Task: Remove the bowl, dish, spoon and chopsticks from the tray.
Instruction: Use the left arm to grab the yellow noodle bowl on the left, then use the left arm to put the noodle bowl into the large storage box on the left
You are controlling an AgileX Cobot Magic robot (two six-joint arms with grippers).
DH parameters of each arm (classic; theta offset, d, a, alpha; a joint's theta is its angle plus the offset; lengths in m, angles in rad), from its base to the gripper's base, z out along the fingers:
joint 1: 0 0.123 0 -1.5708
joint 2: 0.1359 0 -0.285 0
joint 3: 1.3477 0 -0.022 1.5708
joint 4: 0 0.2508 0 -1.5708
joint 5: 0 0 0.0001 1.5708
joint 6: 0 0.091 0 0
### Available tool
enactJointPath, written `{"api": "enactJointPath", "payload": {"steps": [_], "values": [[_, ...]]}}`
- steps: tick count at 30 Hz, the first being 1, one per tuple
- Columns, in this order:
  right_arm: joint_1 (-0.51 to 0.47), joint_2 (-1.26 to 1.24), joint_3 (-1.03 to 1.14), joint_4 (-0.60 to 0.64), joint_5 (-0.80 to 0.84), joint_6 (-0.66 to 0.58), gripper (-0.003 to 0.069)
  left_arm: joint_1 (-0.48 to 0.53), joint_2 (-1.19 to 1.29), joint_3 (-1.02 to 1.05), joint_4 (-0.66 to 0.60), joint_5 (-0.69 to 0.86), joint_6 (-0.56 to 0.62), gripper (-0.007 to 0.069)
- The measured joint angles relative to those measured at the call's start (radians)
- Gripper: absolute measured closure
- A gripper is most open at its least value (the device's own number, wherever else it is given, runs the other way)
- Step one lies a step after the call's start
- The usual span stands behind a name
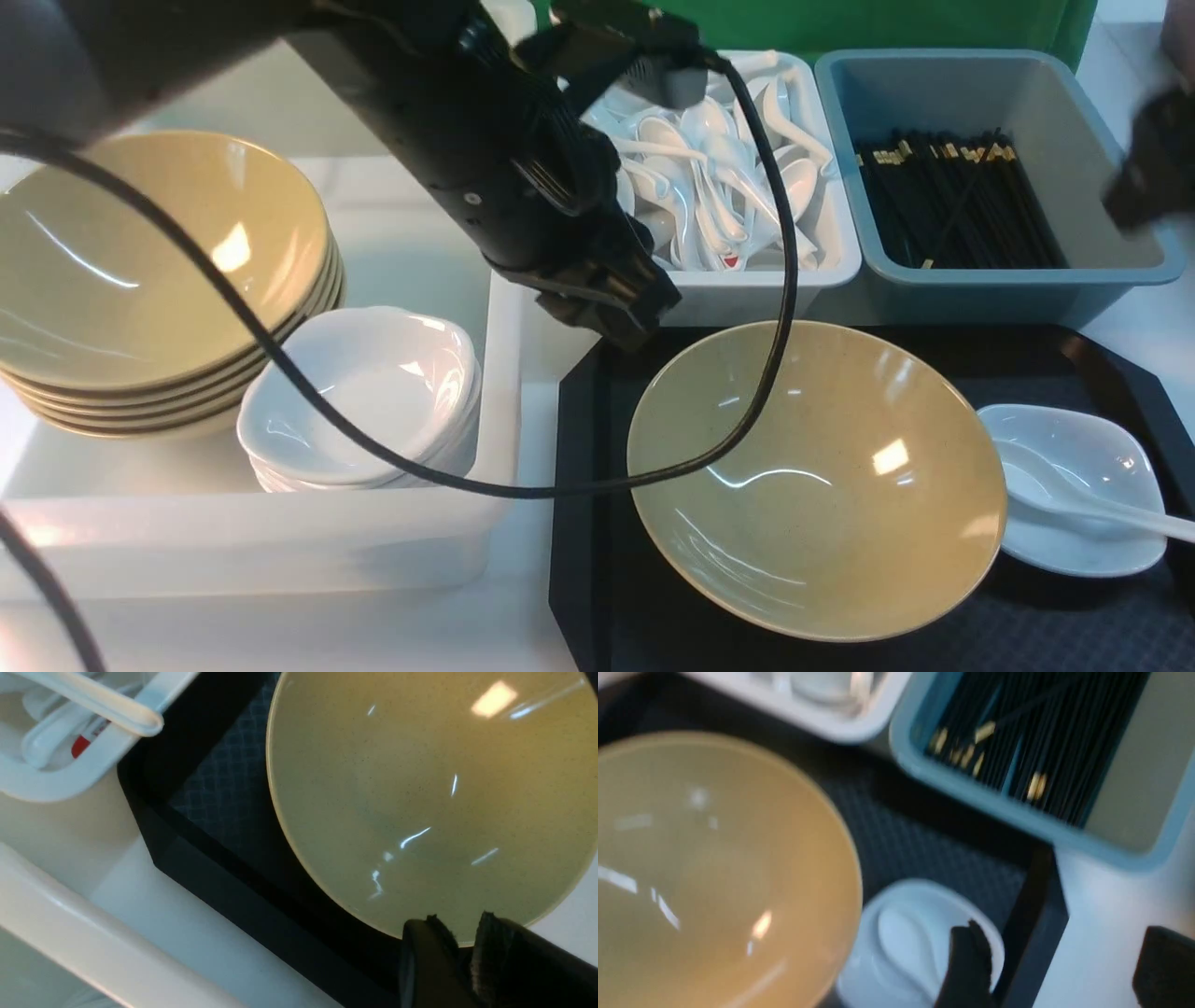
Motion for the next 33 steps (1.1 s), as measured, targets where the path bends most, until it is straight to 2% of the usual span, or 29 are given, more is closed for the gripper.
{"api": "enactJointPath", "payload": {"steps": [5,10,13,17,19,20,22,23,25,27,29,33], "values": [[0.000,-0.075,0.261,0.027,-0.002,0.009,0.0181,0.000,0.082,-0.003,0.046,-0.071,-0.048,0.0350],[0.000,-0.086,0.384,0.037,-0.010,0.009,0.0182,-0.027,0.165,-0.003,0.062,-0.116,-0.049,0.0218],[0.000,-0.087,0.412,0.046,-0.012,0.009,0.0182,-0.043,0.217,-0.003,0.066,-0.169,-0.066,0.0185],[0.000,-0.090,0.414,0.059,-0.030,0.007,0.0182,-0.050,0.276,-0.004,0.070,-0.208,-0.106,0.0177],[0.000,-0.095,0.414,0.067,-0.055,0.006,0.0182,-0.050,0.312,-0.004,0.072,-0.219,-0.132,0.0211],[0.000,-0.101,0.415,0.070,-0.067,0.005,0.0182,-0.050,0.324,-0.004,0.073,-0.221,-0.138,0.0267],[0.000,-0.108,0.415,0.071,-0.074,0.004,0.0182,-0.050,0.330,-0.004,0.073,-0.222,-0.142,0.0324],[0.000,-0.118,0.416,0.072,-0.081,0.002,0.0182,-0.050,0.334,-0.004,0.074,-0.226,-0.146,0.0424],[0.000,-0.132,0.417,0.082,-0.087,-0.012,0.0182,-0.050,0.334,-0.004,0.074,-0.233,-0.148,0.0539],[0.000,-0.145,0.418,0.106,-0.087,-0.041,0.0189,-0.050,0.332,-0.009,0.046,-0.250,-0.151,0.0586],[0.000,-0.151,0.418,0.130,-0.088,-0.056,0.0196,-0.050,0.328,-0.009,0.043,-0.251,-0.151,0.0594],[0.015,-0.169,0.385,0.217,-0.070,-0.125,0.0286,-0.040,0.272,-0.009,0.006,-0.230,-0.140,0.0613]]}}
